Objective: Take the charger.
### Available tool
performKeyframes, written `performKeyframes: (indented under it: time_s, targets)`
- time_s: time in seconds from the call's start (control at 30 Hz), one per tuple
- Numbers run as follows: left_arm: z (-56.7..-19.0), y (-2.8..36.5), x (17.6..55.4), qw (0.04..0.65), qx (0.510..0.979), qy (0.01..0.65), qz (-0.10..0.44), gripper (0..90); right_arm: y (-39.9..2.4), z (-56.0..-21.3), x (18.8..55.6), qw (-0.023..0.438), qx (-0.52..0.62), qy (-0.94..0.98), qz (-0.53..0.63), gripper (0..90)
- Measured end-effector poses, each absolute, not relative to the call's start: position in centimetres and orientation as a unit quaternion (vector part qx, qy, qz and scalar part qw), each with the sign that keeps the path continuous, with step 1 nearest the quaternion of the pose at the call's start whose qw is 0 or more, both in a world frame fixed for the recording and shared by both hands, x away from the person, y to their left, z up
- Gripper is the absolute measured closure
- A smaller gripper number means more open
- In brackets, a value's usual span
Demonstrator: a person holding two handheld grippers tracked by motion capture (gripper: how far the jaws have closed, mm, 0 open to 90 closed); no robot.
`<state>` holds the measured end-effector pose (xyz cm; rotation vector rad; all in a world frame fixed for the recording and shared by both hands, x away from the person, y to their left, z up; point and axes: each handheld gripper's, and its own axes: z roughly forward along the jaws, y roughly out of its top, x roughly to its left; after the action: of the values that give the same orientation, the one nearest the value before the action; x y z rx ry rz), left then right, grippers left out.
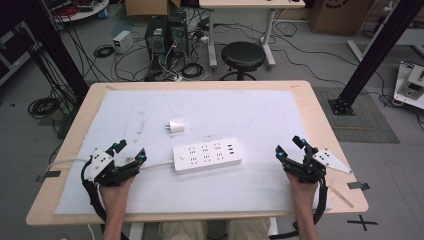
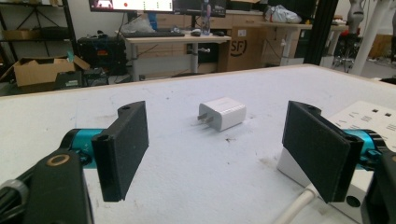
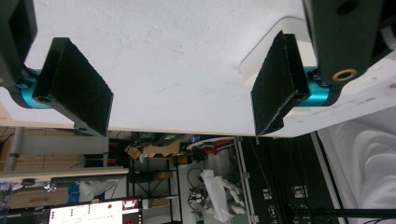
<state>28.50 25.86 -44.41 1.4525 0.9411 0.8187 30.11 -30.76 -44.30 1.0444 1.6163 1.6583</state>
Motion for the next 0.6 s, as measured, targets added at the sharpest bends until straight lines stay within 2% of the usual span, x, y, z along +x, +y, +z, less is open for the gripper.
performKeyframes:
  time_s: [0.6]
  targets:
    - [-44.25, 26.08, 28.75, 0.580, 0.623, 0.415, 0.322, 23.9, -30.77, -44.27, 29.86, 0.276, 0.380, 0.619, 0.630, 21.7]
